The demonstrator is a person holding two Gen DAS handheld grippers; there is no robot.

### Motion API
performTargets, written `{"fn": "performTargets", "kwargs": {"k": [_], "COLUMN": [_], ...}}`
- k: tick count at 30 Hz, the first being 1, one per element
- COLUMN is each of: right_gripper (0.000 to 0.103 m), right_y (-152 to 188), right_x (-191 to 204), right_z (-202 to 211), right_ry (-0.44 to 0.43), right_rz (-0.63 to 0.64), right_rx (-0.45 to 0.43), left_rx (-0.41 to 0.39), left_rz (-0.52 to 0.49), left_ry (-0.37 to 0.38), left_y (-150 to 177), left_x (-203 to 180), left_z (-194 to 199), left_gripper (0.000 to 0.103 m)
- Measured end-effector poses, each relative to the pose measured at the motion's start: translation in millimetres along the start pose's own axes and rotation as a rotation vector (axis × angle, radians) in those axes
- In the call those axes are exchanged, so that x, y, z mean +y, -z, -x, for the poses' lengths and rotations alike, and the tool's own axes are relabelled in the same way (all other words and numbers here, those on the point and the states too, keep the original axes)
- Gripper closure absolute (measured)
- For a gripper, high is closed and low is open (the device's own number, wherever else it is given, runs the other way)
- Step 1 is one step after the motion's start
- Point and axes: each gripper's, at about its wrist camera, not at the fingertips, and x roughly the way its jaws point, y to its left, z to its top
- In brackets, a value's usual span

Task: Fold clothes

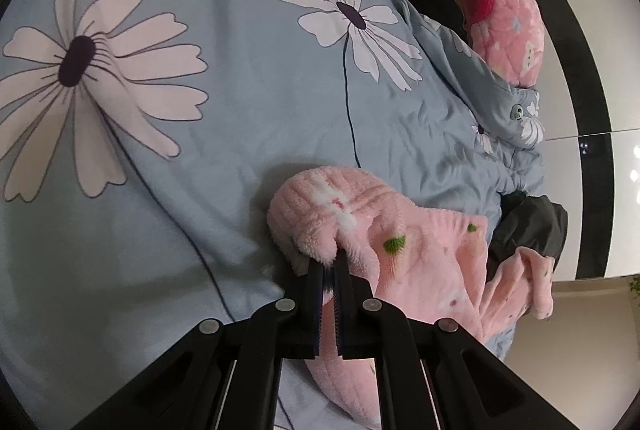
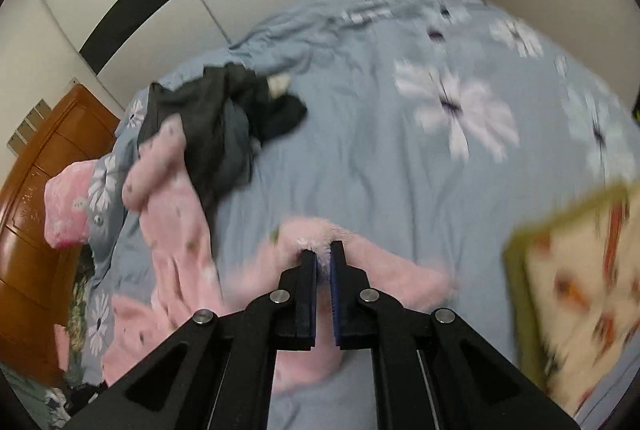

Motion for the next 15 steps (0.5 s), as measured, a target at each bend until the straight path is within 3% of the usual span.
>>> {"fn": "performTargets", "kwargs": {"k": [3,9,11,13,15], "right_gripper": [0.097,0.094,0.086,0.058,0.055], "right_y": [-32.5,-43.5,-42.0,-39.7,-32.7], "right_x": [15.3,6.2,1.1,-4.1,-14.8], "right_z": [-40.2,-134.8,-138.6,-115.9,-86.3], "right_ry": [0.036,0.075,0.017,-0.046,-0.075], "right_rz": [0.029,-0.074,-0.102,-0.083,-0.068], "right_rx": [0.027,0.164,0.163,0.101,0.021], "left_rx": [-0.001,0.001,0.005,0.009,0.013], "left_rz": [-0.004,0.004,-0.006,-0.015,-0.018], "left_ry": [-0.004,-0.020,-0.024,-0.029,-0.032], "left_y": [-0.6,-5.0,-4.9,-4.8,-3.2], "left_x": [-5.0,-11.9,-13.5,-15.2,-15.6], "left_z": [-4.1,-14.3,-19.0,-23.8,-28.8], "left_gripper": [0.098,0.097,0.098,0.098,0.098]}}
